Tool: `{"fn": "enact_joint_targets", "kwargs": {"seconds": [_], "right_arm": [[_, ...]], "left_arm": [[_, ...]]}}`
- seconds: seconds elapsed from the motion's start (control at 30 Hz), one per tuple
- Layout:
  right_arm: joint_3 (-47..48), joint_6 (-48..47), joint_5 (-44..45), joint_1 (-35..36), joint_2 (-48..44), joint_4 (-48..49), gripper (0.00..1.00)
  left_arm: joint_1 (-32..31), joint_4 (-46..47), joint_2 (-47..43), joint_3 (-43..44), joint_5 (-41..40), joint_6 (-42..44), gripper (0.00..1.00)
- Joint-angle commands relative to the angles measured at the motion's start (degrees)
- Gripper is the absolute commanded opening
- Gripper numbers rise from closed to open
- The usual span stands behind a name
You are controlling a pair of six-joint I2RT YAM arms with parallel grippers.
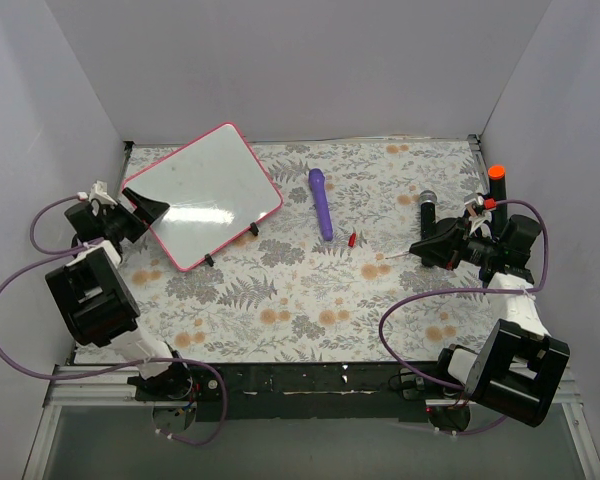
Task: Write a sentence on the whiteboard
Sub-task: Move the whiteboard stand to the center of the board, then pick up the whiteboard from the whiteboard stand.
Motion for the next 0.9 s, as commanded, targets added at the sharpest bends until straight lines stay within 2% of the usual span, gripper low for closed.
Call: {"fn": "enact_joint_targets", "kwargs": {"seconds": [0.0, 0.07, 0.2, 0.23, 0.37, 0.43, 0.47, 0.53, 0.57, 0.67, 0.7, 0.73, 0.87], "right_arm": [[2.27, -0.82, -4.0, 0.25, -0.61, 0.48, 0.01], [2.27, -0.91, -4.08, 0.34, -0.52, 0.48, 0.01], [2.27, -0.9, -4.17, 0.42, -0.17, 0.57, 0.01], [2.36, -0.82, -4.17, 0.42, -0.08, 0.57, 0.01], [2.27, -0.91, -4.17, 0.42, 0.18, 0.57, 0.01], [2.27, -0.99, -4.17, 0.51, 0.45, 0.48, 0.01], [2.27, -1.08, -4.17, 0.51, 0.45, 0.57, 0.01], [2.27, -1.08, -4.17, 0.51, 0.71, 0.57, 0.01], [2.27, -0.99, -4.17, 0.6, 0.62, 0.48, 0.01], [2.27, -0.99, -4.17, 0.6, 0.8, 0.57, 0.01], [2.27, -0.99, -4.17, 0.6, 0.8, 0.57, 0.01], [2.27, -0.99, -4.17, 0.69, 0.8, 0.57, 0.01], [2.27, -0.99, -4.17, 0.69, 0.71, 0.57, 0.01]], "left_arm": [[0.31, 1.51, 3.21, 4.4, 6.88, 1.11, 0.98], [0.31, 2.3, 4.36, 5.29, 9.25, 1.11, 0.98], [0.39, 3.18, 7.61, 7.93, 12.59, 1.73, 0.9], [0.31, 4.06, 8.84, 8.71, 13.3, 1.56, 0.84], [0.31, 7.4, 9.99, 8.37, 15.5, -0.38, 0.72], [0.31, 9.85, 9.99, 7.41, 16.03, -1.69, 0.65], [0.31, 10.39, 9.91, 7.14, 16.29, -1.96, 0.56], [0.31, 11.53, 9.73, 6.79, 16.21, -2.66, 0.5], [0.39, 11.71, 9.38, 6.61, 16.21, -2.84, 0.38], [0.39, 11.1, 8.42, 6.7, 15.94, -2.75, 0.18], [0.22, 11.27, 8.06, 6.53, 15.85, -3.01, 0.07], [0.31, 12.14, 7.8, 6.35, 15.85, -3.36, 0.0], [0.39, 15.92, 6.13, 4.77, 16.73, -7.13, 0.0]]}}
